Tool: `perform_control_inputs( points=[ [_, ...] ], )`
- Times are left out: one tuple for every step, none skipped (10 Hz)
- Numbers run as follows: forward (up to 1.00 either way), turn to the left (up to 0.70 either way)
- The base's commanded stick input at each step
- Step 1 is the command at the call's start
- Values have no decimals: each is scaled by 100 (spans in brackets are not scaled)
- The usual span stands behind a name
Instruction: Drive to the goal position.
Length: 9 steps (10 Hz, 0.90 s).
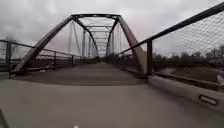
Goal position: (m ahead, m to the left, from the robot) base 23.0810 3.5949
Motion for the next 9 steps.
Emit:
perform_control_inputs(
  points=[
    [70, 0],
    [70, 0],
    [70, 0],
    [70, 0],
    [70, 33],
    [70, 35],
    [70, 35],
    [70, 10],
    [70, 0]
  ],
)
